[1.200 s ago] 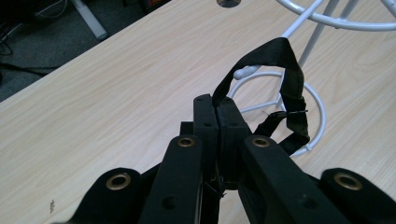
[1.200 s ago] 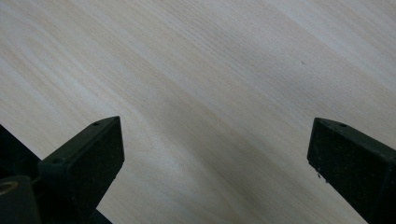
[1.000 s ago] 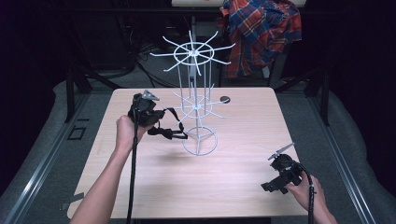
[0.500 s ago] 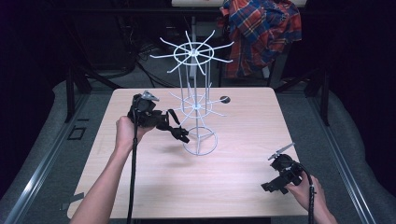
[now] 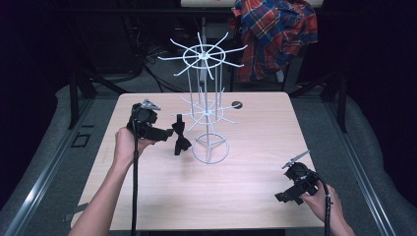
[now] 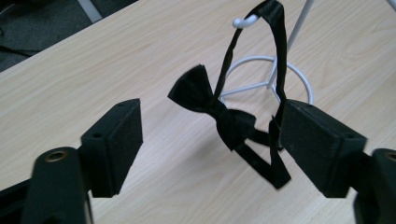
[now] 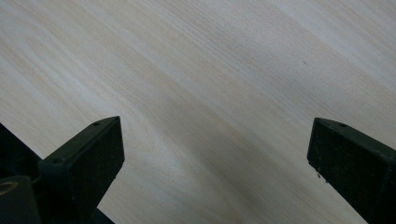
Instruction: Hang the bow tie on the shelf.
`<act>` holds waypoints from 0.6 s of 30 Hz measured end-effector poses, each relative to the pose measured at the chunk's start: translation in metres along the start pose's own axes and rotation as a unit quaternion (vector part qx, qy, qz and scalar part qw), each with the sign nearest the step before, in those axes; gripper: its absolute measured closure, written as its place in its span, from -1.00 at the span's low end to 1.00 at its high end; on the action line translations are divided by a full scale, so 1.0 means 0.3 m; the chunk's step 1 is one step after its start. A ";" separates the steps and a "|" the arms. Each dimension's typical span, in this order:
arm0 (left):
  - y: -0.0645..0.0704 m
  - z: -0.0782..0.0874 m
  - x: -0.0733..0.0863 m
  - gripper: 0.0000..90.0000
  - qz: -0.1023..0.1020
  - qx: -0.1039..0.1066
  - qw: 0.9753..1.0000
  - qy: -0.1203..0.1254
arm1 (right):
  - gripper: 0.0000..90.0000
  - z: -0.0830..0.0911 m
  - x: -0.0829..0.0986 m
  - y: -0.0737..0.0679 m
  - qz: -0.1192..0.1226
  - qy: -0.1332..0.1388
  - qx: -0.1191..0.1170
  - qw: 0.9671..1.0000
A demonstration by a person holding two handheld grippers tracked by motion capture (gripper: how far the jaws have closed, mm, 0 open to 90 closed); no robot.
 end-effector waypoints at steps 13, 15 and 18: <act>-0.005 0.047 0.105 -0.89 0.011 -0.009 1.000 -0.007 | -0.92 0.001 0.000 -0.001 -0.002 0.002 0.003 1.000; -0.007 0.052 0.125 -0.93 0.014 -0.013 1.000 -0.011 | -0.92 0.001 0.000 -0.001 -0.002 0.001 0.006 1.000; -0.012 0.057 0.158 -0.98 0.020 -0.014 1.000 -0.017 | -0.92 -0.001 -0.001 -0.004 -0.005 0.005 0.005 1.000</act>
Point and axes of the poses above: each handheld gripper's, and its own axes: z roughly backward along the jaws, x roughly out of its underside, y roughly to its right, the point moved 4 cm from there along -z, roughly forward along the jaws, and after that the axes turned 5 degrees about z, right-handed, at the moved point
